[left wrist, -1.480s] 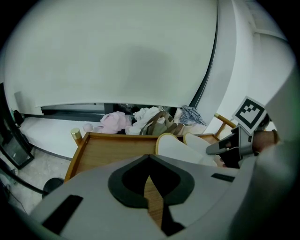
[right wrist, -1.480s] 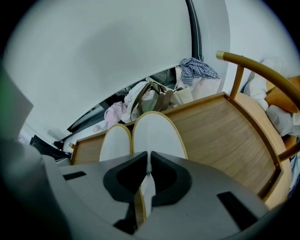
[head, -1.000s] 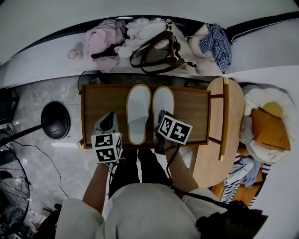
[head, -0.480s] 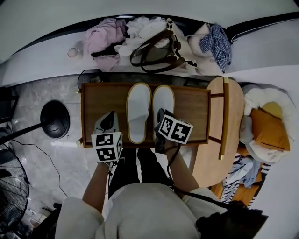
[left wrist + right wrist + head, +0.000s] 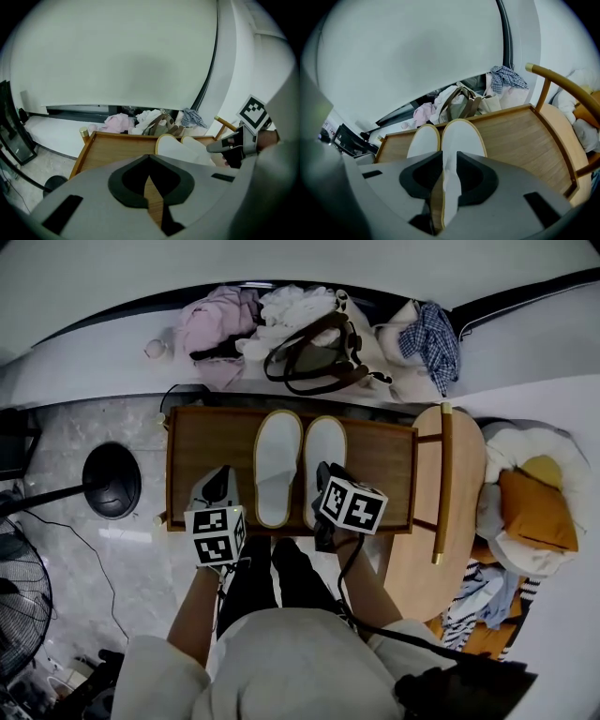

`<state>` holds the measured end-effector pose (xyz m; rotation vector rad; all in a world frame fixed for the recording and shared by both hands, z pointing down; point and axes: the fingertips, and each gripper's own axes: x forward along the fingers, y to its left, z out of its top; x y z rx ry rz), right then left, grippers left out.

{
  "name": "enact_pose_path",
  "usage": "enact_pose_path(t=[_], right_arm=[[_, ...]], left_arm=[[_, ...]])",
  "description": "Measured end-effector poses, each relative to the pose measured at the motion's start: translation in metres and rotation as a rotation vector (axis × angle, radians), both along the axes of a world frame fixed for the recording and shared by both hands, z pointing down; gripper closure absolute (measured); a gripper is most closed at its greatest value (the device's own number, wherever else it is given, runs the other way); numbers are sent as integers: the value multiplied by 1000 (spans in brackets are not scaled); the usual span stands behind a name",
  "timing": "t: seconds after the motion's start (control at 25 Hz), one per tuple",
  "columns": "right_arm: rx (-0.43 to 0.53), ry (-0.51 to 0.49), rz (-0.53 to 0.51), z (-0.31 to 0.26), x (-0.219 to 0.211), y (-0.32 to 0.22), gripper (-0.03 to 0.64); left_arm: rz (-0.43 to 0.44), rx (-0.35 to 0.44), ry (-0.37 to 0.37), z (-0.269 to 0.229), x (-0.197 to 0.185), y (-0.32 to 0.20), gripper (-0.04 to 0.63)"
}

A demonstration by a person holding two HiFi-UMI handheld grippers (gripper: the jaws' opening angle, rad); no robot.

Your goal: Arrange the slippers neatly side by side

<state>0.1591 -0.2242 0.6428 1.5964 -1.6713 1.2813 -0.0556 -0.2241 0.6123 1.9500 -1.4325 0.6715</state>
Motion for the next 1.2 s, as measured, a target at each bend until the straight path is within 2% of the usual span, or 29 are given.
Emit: enact_pose_path(t=[0.16, 0.32, 0.6, 0.96, 1.2], right_arm=[[46, 5, -47, -16, 6, 0, 512], [99, 52, -99, -39, 19, 2, 513], [281, 155, -181, -103, 47, -2, 558], [487, 167, -183, -181, 77, -12, 573], [579, 168, -156, -214, 95, -12, 575]], left_arm=[[-28, 34, 5, -16, 2, 3, 583], [-51, 76, 9, -38, 6, 7, 583], [-63, 179, 9, -87, 22, 10, 583], [-98, 370, 14, -168, 28, -11, 583], [-108, 436, 30, -196, 28, -18, 583]])
